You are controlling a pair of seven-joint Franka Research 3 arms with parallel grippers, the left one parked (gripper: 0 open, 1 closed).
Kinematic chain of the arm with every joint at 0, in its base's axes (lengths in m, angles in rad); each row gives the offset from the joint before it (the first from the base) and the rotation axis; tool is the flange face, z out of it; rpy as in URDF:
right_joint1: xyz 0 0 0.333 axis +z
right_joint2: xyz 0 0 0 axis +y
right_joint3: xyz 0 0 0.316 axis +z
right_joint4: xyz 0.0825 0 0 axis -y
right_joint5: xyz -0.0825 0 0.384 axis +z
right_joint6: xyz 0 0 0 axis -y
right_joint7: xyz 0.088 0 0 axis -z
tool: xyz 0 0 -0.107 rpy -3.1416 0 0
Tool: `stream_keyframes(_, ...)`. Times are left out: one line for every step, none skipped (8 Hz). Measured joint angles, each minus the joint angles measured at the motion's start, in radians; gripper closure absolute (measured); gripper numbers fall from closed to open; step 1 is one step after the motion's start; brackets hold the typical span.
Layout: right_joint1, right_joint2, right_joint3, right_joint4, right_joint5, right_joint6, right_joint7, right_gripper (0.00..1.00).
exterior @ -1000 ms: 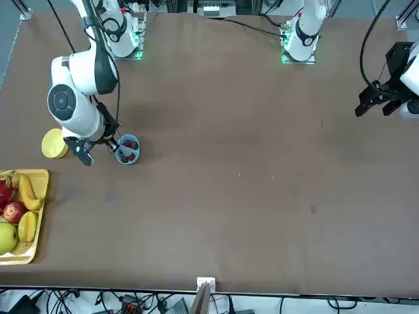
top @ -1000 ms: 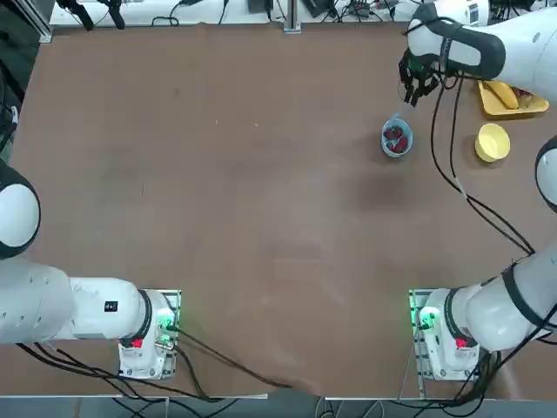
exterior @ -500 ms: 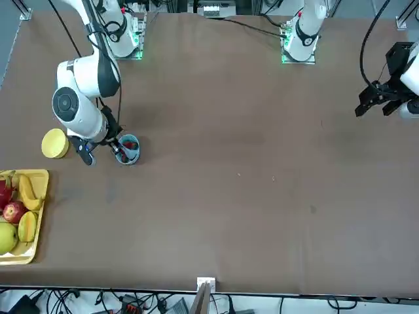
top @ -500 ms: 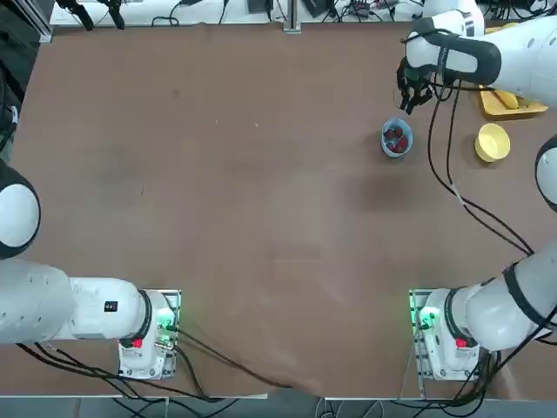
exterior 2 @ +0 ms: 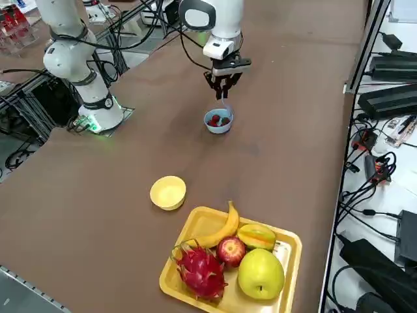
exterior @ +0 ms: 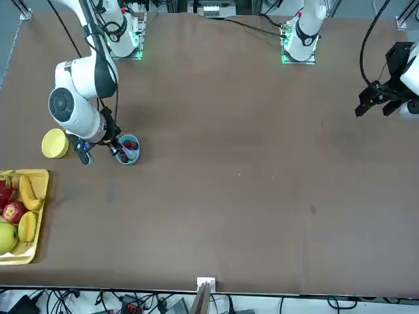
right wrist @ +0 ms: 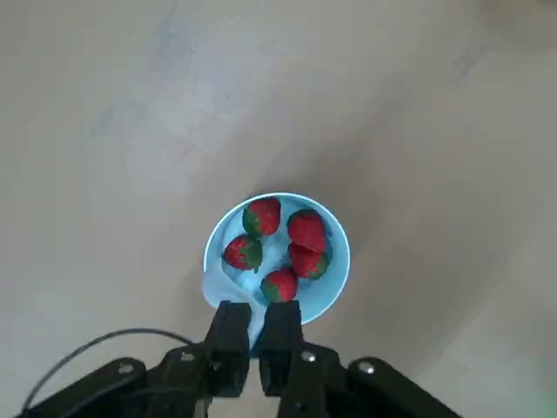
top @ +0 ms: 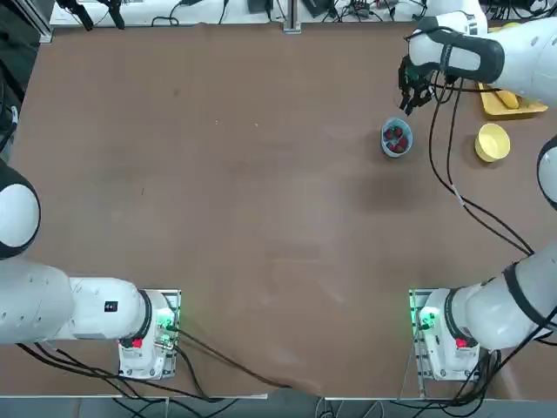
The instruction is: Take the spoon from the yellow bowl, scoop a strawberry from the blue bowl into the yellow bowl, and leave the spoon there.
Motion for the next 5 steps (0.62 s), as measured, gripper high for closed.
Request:
stream_keyframes(-0.004,-0.007,0.0,-0.005,0.005,0.002,0.001,0.89)
stream_keyframes(-0.006,-0.014,0.0,-0.011,0.006,0.003,0.001,0.89)
stream_keyframes(-0.006,-0.016,0.0,-0.019,0.007,0.008,0.002,0.89)
stream_keyframes(-0.006,-0.016,0.0,-0.031,0.007,0.02,0.003,0.89)
stream_keyframes(-0.006,-0.016,0.0,-0.043,0.008,0.033,0.003,0.89)
